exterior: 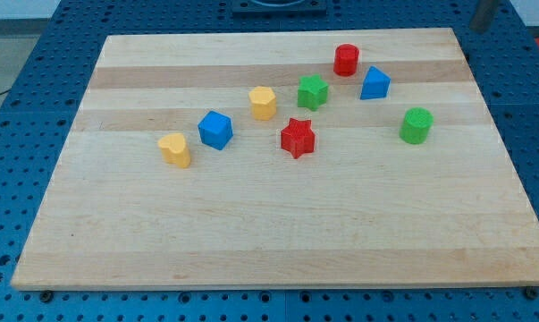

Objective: Slide the red circle to the top center

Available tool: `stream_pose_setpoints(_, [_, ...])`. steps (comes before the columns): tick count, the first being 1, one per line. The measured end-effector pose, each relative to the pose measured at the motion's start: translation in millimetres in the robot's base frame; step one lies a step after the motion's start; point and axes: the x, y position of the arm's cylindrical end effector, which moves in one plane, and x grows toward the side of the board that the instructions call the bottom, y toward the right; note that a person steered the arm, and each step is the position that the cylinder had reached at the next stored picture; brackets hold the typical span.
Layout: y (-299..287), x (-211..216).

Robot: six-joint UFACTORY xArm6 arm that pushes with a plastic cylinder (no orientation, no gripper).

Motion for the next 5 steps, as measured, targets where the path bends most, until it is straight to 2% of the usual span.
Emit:
stream_pose_setpoints(2, [0, 4])
stream_pose_setpoints(5, [-20, 63])
